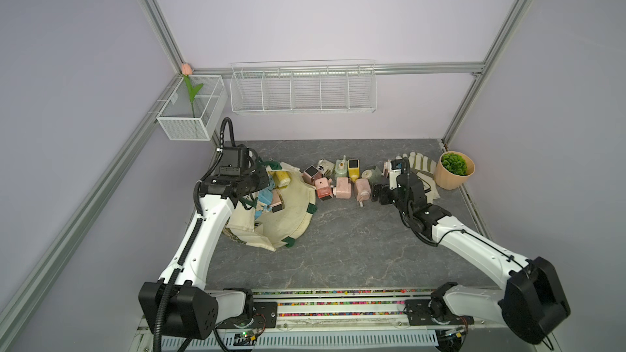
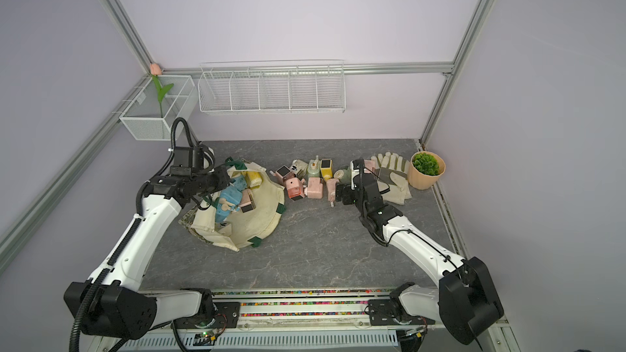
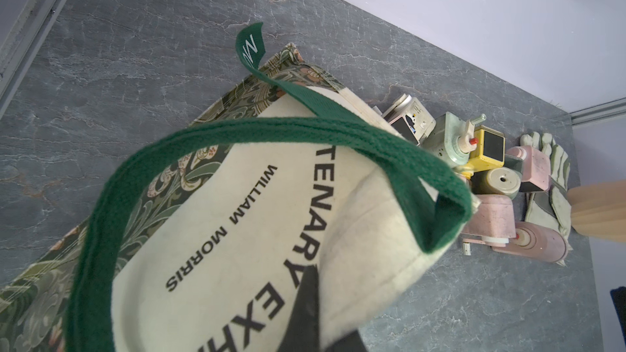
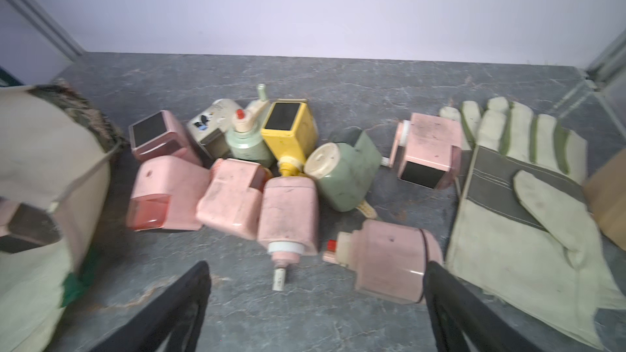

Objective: Take out the pencil sharpeners from the tote bags
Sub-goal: Place the pencil sharpener at the center of the board.

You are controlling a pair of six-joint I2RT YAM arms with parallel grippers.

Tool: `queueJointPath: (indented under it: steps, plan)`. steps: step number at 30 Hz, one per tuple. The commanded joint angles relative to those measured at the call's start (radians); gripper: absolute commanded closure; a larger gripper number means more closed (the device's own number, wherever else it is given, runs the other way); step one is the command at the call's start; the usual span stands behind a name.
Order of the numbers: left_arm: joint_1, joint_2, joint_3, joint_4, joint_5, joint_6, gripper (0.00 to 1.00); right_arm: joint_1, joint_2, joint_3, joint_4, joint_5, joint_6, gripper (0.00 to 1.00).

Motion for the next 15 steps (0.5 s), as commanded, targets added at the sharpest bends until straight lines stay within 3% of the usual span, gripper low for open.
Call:
queueJointPath:
  steps: [1,11,15]
  plan:
    - [-0.006,-0.047,-0.014,-0.033,-0.007,0.005,1.0,0.031,-0.039,-0.03,0.085,-0.144,-0.049,0.07]
    - [-0.006,-0.057,-0.028,-0.031,0.078,0.055,1.0,0.284,0.086,0.054,0.166,-0.352,-0.133,0.11]
    - [-0.006,-0.068,-0.052,-0.015,0.094,0.069,1.0,0.384,0.152,0.091,0.187,-0.379,-0.186,0.11]
